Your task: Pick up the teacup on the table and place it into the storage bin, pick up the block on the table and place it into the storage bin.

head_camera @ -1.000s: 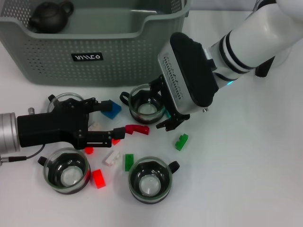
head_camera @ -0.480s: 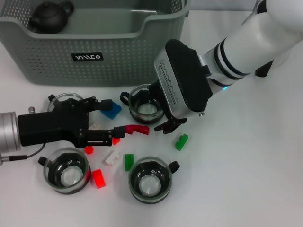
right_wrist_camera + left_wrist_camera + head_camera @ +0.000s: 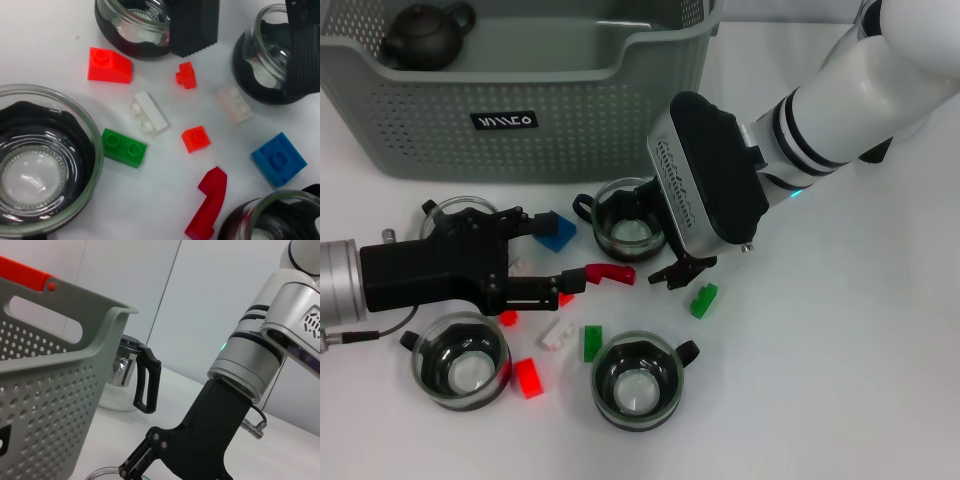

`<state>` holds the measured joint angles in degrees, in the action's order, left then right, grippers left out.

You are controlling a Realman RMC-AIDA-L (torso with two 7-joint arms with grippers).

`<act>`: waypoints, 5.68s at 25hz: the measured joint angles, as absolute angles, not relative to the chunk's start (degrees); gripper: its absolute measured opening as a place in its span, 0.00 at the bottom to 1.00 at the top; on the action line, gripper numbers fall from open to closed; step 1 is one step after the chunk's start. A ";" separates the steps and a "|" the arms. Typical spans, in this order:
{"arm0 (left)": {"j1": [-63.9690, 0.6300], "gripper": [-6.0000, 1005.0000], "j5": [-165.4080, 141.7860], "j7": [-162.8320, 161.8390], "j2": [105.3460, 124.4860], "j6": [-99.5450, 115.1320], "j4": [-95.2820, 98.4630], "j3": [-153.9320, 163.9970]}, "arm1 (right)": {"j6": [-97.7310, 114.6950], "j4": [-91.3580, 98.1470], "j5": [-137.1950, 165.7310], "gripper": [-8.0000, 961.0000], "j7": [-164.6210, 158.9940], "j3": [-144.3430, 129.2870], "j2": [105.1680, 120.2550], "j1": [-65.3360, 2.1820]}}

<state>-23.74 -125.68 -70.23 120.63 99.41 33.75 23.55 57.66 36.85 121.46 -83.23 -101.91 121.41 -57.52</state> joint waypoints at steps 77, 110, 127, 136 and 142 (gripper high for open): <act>-22.91 0.91 -125.59 -65.31 120.11 98.52 33.91 22.00 | 76.61 56.10 124.66 0.08 -106.58 -78.91 120.52 -70.69; -24.21 0.91 -125.42 -65.58 120.19 96.23 32.16 21.44 | 23.08 22.06 102.19 0.07 -79.51 -90.99 121.47 -73.62; -24.61 0.91 -125.42 -65.69 120.24 96.24 32.17 21.45 | 22.59 21.99 99.95 0.11 -79.97 -91.06 121.35 -71.90; -24.70 0.91 -125.42 -65.58 120.24 96.24 31.75 21.44 | 24.03 21.99 99.65 0.13 -80.07 -91.16 121.20 -71.62; -24.70 0.91 -125.42 -65.58 120.24 96.24 31.73 21.44 | 25.51 22.62 99.68 0.38 -80.26 -91.26 121.05 -71.06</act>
